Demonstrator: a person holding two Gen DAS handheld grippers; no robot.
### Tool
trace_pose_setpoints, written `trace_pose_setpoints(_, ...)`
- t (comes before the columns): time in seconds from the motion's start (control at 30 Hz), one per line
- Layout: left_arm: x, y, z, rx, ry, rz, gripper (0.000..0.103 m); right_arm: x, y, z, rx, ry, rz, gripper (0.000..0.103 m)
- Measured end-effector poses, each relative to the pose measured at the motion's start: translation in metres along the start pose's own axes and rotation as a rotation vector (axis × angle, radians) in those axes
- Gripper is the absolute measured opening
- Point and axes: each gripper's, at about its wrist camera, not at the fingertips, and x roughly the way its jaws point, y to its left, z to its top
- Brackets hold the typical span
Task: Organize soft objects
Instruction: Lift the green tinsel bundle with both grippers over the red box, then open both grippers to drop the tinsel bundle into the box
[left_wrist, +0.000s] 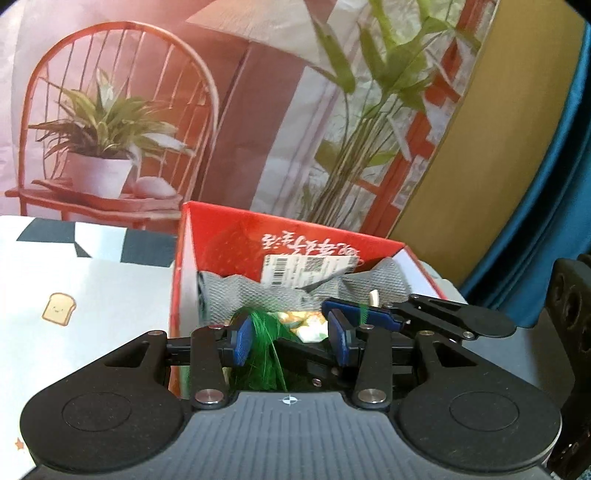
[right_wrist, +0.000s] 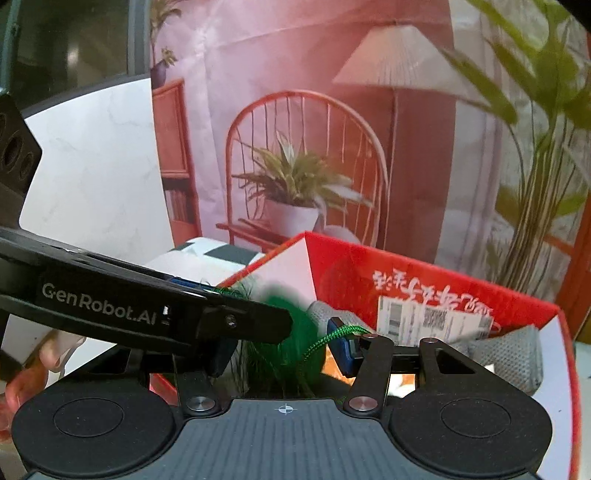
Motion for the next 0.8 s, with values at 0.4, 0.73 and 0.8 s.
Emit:
trace_pose_setpoints(0.4, -0.026, -0.007, -0.01, 0.052, -0.03, 0.087, 0.05, -0.019, -0.009, -0.014, 0.018, 0.004, -0.074, 0.067)
trace_pose_setpoints(0.73, -0.06, -0.038, -0.043, 0.174, -0.101, 0.154, 0.103, -0.074, -0.015, -0.041, 0.014, -0.113, -0.165, 0.102)
trace_pose_setpoints(0.8, -0.064, -0.044, -0.051, 0.2, -0.111, 0.171, 0.103, -0.083, -0.019, -0.047, 0.034, -0.13, -0.177, 0.102)
